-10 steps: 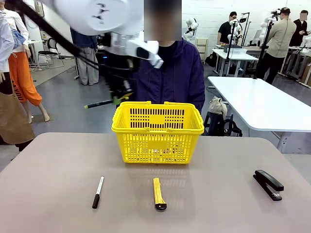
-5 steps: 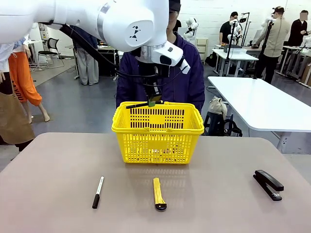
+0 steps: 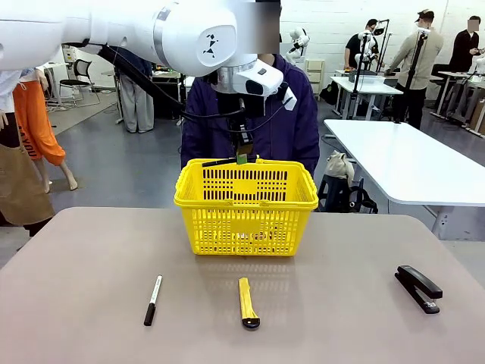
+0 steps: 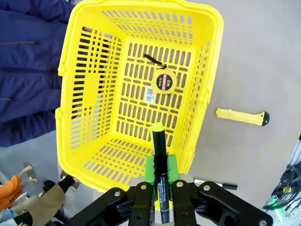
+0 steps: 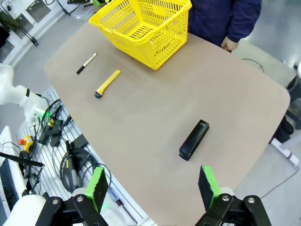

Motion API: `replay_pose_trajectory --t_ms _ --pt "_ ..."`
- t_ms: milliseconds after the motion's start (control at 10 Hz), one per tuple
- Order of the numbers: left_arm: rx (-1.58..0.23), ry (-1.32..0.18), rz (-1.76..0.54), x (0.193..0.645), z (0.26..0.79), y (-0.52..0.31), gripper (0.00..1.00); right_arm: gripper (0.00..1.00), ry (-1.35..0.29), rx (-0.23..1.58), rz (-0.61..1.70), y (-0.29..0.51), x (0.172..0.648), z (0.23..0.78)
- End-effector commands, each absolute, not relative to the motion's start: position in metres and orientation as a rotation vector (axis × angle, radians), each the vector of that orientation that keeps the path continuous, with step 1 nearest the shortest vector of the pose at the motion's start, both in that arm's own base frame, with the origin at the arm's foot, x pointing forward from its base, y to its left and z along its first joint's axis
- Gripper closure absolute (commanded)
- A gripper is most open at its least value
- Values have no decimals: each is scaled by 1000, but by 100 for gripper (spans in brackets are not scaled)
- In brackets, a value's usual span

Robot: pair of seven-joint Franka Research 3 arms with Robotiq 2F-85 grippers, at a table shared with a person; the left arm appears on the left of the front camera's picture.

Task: Place the items the person wants into the basket.
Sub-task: Pick up the item the person points to and place it in the Market Basket.

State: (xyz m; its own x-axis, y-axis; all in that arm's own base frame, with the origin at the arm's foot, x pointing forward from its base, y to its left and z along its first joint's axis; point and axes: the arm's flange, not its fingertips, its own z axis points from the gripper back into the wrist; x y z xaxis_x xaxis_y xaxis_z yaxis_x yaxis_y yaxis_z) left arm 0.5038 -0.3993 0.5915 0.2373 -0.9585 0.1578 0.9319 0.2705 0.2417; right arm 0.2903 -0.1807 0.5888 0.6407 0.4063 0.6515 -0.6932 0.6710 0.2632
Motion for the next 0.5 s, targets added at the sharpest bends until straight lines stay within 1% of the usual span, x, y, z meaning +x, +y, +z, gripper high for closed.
replay_pose_trajectory --t_ms 0,400 --pt "118 -306 -1287 502 591 -401 88 0 -615 554 677 -181 291 588" --pt "104 -297 -1301 503 591 -401 88 0 -615 554 677 -181 291 588"
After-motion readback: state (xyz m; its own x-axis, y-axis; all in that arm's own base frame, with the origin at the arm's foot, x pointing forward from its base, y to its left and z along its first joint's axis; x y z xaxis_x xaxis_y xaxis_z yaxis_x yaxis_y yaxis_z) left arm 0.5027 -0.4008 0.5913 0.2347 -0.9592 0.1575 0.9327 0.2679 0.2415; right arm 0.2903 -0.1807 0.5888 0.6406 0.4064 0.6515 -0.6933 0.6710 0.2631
